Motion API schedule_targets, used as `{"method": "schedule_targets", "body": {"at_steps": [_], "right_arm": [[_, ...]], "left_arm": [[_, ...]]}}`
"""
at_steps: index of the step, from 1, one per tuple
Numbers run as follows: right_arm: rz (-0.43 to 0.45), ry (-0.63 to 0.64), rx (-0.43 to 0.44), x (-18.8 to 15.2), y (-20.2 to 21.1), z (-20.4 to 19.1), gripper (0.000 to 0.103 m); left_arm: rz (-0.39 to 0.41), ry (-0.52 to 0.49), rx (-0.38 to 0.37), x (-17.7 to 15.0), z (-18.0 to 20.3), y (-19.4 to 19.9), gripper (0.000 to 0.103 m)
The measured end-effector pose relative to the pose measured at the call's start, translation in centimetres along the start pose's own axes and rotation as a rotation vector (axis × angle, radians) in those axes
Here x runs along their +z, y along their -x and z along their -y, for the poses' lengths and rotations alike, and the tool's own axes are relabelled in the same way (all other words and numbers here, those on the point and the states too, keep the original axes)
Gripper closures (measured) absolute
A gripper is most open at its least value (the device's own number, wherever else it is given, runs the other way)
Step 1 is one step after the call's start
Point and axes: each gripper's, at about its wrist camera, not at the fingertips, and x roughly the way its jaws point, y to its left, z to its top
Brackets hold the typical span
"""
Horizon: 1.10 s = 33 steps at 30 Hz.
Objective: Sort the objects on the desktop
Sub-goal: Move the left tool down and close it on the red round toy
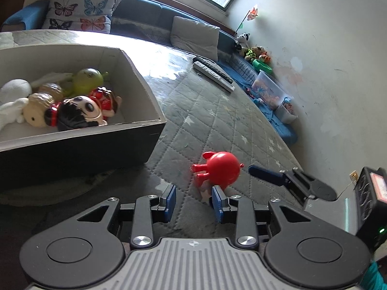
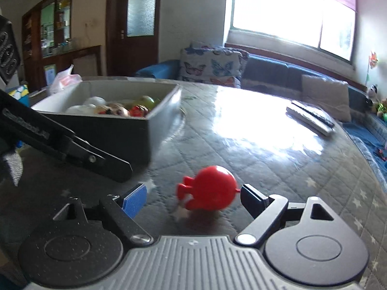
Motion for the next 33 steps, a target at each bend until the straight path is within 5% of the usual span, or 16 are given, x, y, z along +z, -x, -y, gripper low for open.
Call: {"method": "schedule_targets", "body": {"at_steps": [12, 21, 33], "right_arm": [[-0.027, -0.061, 0.000, -1.2, -2.2, 1.6, 0.016], [-0.027, -0.102, 0.028, -1.4, -2.6, 2.2, 0.025], [-0.015, -0.117, 0.065, -1.4, -3.1, 2.8, 0.036]], "left_arm": [[0.024, -0.054, -0.040, 2.3, 2.2, -2.7, 0.066], [-0.037, -0.146, -0.079, 3.0, 4.5, -5.6, 0.066], [-0.096, -0.101, -0.100, 4.0, 3.2, -8.0, 0.061]]}}
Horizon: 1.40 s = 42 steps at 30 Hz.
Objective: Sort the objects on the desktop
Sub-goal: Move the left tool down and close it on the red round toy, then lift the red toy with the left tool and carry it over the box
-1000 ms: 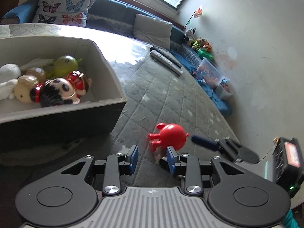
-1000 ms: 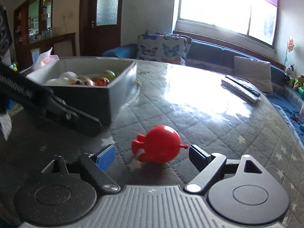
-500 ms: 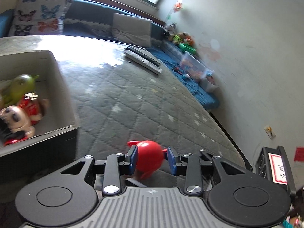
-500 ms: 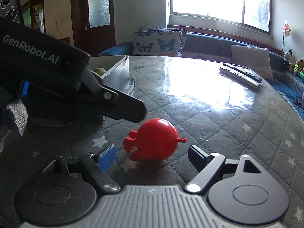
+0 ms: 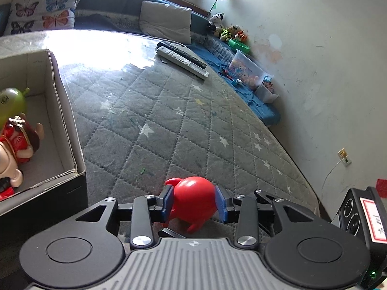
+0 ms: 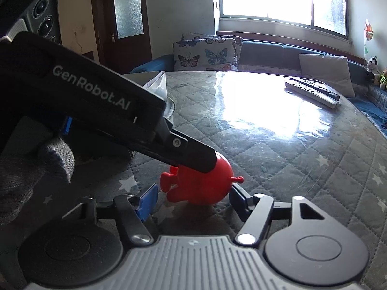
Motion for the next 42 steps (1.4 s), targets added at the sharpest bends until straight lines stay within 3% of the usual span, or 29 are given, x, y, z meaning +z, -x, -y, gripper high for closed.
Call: {"method": "schedule_targets", "body": {"at_steps": [9, 16, 23, 30, 37, 42], "right_arm": [[0.007, -0.001, 0.006, 0.1, 0.0, -0.2, 0.037], [0.010, 0.003, 0.009, -0.1, 0.5, -0.5, 0.038], [-0.002, 0.027, 0.040, -0.3, 1.2, -1.9, 0.038], [0.027, 0.106, 0.080, 0.5, 3.1, -4.8, 0.038], [0.091, 0.208, 0.122, 3.8, 4.1, -8.3, 0.038], [0.118, 0.285, 0.168, 6.4, 2.9, -11.2, 0.038]], "left_arm": [[-0.012, 0.014, -0.037, 0.0, -0.8, -1.3, 0.050], [0.002, -0.008, -0.034, -0.7, -0.4, -0.6, 0.053], [0.022, -0.010, 0.017, -2.0, 0.2, 1.1, 0.053], [0.097, 0.004, 0.048, -3.4, 0.5, 5.1, 0.053], [0.224, 0.002, 0.098, -3.0, 0.1, 10.1, 0.053], [0.294, 0.039, 0.142, -1.9, -2.2, 13.2, 0.053]]}}
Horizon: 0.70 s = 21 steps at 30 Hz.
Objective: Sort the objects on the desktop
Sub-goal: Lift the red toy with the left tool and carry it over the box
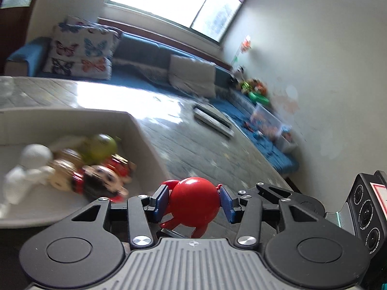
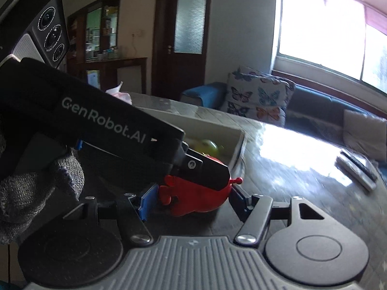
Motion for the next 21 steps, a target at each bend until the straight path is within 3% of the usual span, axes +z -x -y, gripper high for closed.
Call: {"method": "schedule_targets", "body": {"at_steps": [13, 21], "right_arm": [[-0.044, 0.085, 0.141, 5.1, -8.9, -3.7, 0.038], [-0.100, 0.088, 0.207, 5.6, -12.4, -4.2, 0.038]], "left_arm": [[0.038, 0.137, 0.108, 3.4, -9.5, 1.9, 0.053], [0.039, 0.208, 0.155, 2.3, -12.6, 2.3, 0.053]]}}
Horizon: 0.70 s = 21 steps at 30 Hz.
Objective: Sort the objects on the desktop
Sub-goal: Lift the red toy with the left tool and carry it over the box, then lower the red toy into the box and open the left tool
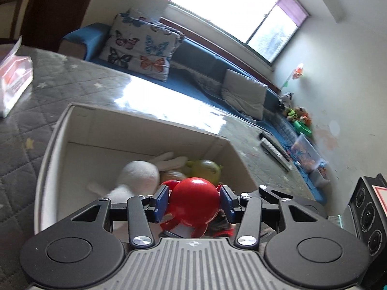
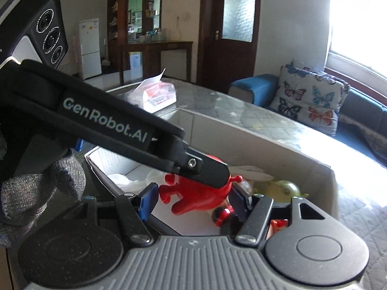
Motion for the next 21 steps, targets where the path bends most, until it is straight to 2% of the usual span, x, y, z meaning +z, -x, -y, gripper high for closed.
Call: {"method": "schedule_targets", "body": {"at_steps": [8, 13, 21], "right_arm": [[-0.014, 0.003, -0.005, 0.1, -1.1, -0.9, 0.039], [-0.026, 0.013, -0.009, 0.0, -0.9, -1.1, 0.045], [-0.039, 0.021, -0.011, -0.3, -0.6, -1.6, 0.048]], "left_arm": [[-0.004, 0.059, 0.022, -0.7, -1.9, -0.1, 0.053], [-0.024, 0.062, 0.035, -0.9, -1.9, -0.5, 0.053], [-0.040, 0.040, 0.044, -0.9, -1.6, -0.2, 0.054]]}}
